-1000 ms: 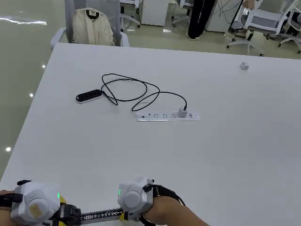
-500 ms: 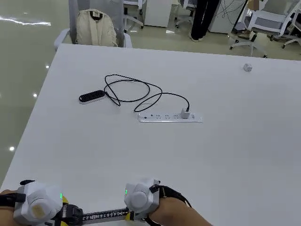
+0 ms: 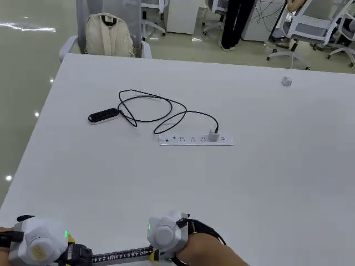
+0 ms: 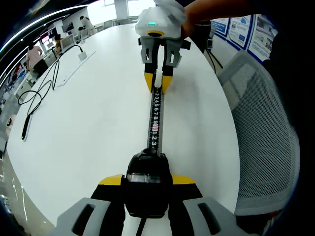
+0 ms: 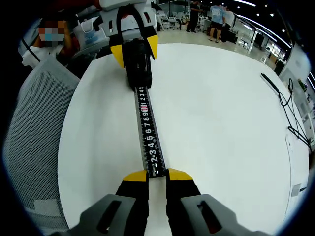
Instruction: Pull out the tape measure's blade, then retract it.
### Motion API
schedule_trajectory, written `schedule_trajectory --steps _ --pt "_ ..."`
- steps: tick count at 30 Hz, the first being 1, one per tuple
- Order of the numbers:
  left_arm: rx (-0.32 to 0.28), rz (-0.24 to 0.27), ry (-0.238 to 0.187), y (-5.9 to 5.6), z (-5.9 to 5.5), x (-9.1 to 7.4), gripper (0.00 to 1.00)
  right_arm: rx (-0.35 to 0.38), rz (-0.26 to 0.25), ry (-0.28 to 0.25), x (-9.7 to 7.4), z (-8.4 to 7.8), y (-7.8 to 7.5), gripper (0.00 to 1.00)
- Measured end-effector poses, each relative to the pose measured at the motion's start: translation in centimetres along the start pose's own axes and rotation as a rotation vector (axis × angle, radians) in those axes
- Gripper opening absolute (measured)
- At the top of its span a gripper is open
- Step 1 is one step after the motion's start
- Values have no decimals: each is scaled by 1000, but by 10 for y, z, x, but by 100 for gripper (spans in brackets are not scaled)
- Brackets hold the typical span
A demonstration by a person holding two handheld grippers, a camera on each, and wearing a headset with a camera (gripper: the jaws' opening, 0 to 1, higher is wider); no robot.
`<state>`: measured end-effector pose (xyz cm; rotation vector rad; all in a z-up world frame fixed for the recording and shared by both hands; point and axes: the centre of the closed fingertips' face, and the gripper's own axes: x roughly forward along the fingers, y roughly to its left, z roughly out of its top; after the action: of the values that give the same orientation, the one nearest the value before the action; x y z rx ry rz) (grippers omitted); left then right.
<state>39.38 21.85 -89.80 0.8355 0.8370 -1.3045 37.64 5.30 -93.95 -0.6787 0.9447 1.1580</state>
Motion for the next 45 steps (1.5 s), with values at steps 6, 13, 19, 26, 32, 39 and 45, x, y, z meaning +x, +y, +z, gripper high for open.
schedule_trajectory --steps 6,13,19,26,32,39,45 --pt "-1 0 -1 0 0 0 30 2 -3 1 -2 -5 -1 11" --pt "-2 5 -12 0 1 0 30 19 4 -22 -5 -10 -3 11" --pt "-3 3 -5 0 1 1 30 18 7 -20 -6 -11 -3 11" --pt "-8 -1 -3 1 1 1 30 29 13 -28 -8 -15 -3 12" --pt "-6 1 -4 1 0 1 30 37 12 -38 -12 -23 -4 12" --pt "-6 -2 -5 1 1 1 30 41 12 -37 -13 -25 -4 12" --pt "-10 0 -9 1 1 1 30 45 12 -43 -15 -28 -6 12"
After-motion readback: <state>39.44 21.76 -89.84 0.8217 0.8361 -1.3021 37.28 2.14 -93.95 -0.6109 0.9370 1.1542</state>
